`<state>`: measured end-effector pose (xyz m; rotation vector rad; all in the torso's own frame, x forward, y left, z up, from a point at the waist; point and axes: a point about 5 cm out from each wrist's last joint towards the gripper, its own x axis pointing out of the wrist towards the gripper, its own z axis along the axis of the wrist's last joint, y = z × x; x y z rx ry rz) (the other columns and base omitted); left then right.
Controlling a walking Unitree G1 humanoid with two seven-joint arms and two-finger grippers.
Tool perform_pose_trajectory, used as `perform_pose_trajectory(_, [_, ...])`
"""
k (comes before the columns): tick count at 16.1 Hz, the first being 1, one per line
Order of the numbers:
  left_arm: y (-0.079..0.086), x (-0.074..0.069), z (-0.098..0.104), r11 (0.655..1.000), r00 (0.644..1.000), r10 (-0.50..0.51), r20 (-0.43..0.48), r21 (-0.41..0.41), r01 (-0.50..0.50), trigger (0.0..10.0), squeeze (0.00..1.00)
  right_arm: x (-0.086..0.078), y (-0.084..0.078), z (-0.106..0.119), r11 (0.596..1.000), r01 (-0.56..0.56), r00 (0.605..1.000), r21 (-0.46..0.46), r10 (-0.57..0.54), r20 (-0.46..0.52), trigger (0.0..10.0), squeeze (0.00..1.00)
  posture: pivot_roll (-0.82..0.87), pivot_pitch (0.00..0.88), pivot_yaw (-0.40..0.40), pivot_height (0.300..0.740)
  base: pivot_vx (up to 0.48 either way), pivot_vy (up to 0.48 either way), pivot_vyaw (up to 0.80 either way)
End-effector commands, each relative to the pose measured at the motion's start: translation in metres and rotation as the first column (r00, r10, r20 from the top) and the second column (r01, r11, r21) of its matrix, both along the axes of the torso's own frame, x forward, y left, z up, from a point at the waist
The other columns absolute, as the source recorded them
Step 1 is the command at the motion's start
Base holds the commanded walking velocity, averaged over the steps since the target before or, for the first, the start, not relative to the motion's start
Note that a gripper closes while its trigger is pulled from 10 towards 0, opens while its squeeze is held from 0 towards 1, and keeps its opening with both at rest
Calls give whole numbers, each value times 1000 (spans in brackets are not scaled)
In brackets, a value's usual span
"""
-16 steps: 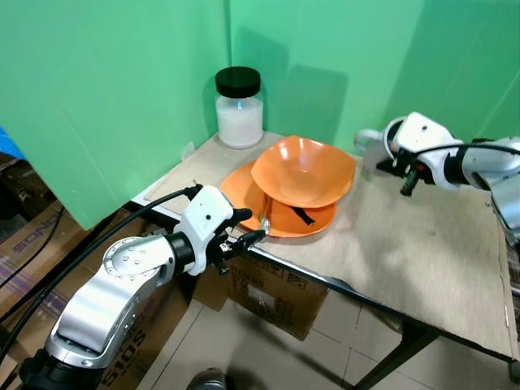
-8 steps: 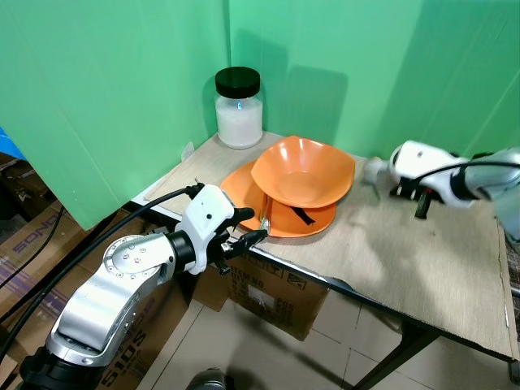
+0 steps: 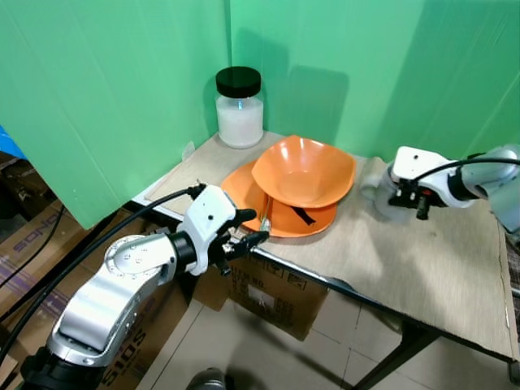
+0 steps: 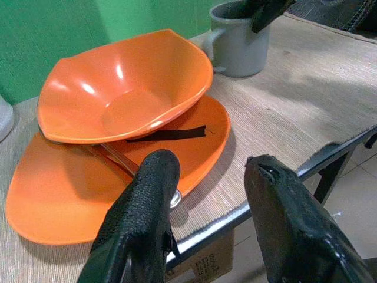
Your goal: Setting the table
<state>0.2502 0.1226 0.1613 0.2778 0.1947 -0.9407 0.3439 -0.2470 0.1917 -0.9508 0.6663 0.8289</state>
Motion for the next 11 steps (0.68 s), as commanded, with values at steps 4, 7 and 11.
perform_pose_trajectory(4, [-1,2,2,1000,1000,-9,11,3,9,10000,0,4,2,10,1000,-21,999,-8,22,31,10000,1000,94,0,-1,740,0,0,0])
perform_pose_trajectory(7, [1,1,3,1000,1000,-6,13,6,6,10000,0,0,-1,27,999,-44,997,-8,44,63,10000,1000,98,0,-2,740,0,0,0])
perform_pose_trajectory(11, [8,3,4,1000,1000,18,18,11,-19,10000,0,-6,15,76,969,-155,973,192,116,201,10000,1000,102,0,-1,740,0,0,0])
